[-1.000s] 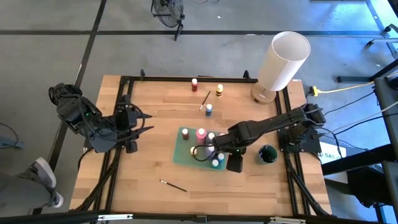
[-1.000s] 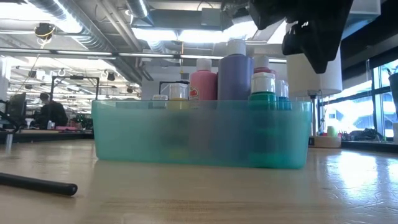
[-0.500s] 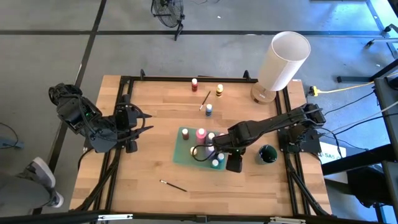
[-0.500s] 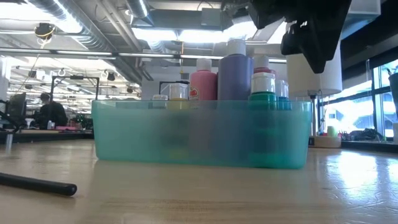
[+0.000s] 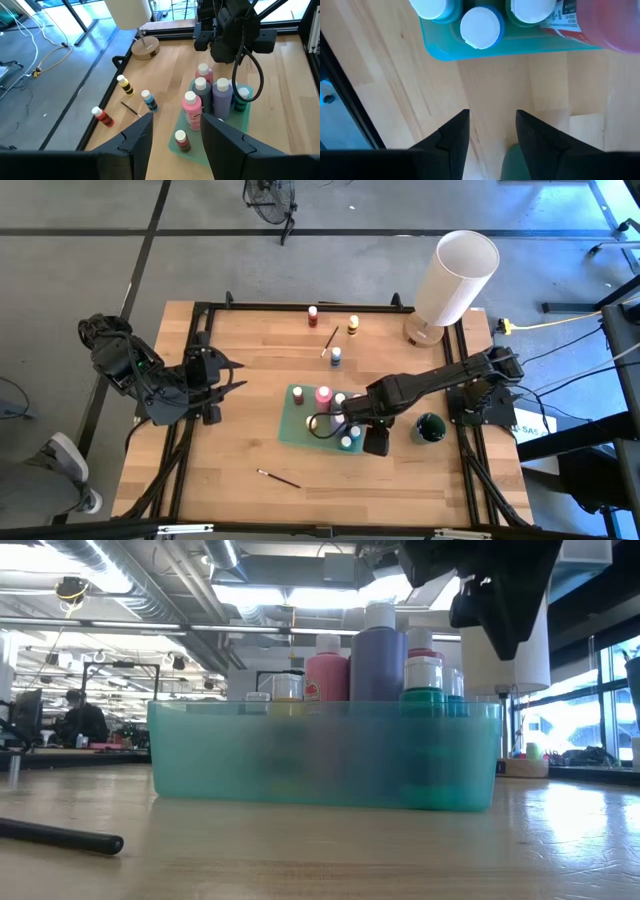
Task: Pick & Place Paint Supplies
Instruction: Put the black eyeshadow brush into the green cup
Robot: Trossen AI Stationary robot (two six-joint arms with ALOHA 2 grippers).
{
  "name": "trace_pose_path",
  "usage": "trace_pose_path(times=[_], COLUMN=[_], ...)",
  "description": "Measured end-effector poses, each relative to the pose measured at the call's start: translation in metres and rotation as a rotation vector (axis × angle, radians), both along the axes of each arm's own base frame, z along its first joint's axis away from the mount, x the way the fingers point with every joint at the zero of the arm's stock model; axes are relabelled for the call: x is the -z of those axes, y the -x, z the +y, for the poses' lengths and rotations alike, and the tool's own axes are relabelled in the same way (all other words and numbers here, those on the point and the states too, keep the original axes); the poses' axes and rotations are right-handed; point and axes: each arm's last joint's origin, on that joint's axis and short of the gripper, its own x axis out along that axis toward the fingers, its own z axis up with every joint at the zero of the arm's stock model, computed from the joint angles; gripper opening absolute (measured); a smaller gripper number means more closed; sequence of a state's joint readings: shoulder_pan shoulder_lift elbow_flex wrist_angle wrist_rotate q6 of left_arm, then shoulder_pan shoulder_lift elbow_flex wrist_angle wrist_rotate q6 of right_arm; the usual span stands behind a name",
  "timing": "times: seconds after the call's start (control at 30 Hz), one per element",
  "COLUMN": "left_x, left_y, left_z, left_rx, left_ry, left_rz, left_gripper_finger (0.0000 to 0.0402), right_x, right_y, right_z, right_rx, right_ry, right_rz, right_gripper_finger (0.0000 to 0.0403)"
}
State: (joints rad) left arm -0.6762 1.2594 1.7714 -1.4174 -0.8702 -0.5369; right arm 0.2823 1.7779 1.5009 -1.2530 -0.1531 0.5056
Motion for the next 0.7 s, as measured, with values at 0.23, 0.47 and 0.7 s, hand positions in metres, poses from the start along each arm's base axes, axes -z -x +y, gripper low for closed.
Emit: trace_pose_path(times=[0.23, 0.47, 0.7], left_x=[0.0000, 0.0000, 0.0000], left_y=[0.0000, -0.0001, 0.0000], left_z=[0.0001, 0.0001, 0.0001], left_rx=[-0.003, -0.003, -0.002], left_ry=[-0.002, -0.002, -0.002], left_rz=[-0.002, -0.001, -0.001], left_gripper_finger=[0.0159, 0.0159, 0.0159], right_x=[0.0001, 0.0001, 0.0001], right_y=[-0.0002, -0.0003, -0.0004], right_z=[-0.0008, -0.0011, -0.0011], right_rx=[0.002, 0.003, 0.003], right_ry=[0.022, 0.029, 0.029], right_rz=[-0.006, -0.008, -0.009], right_gripper_finger=[0.0163, 0.0163, 0.0163])
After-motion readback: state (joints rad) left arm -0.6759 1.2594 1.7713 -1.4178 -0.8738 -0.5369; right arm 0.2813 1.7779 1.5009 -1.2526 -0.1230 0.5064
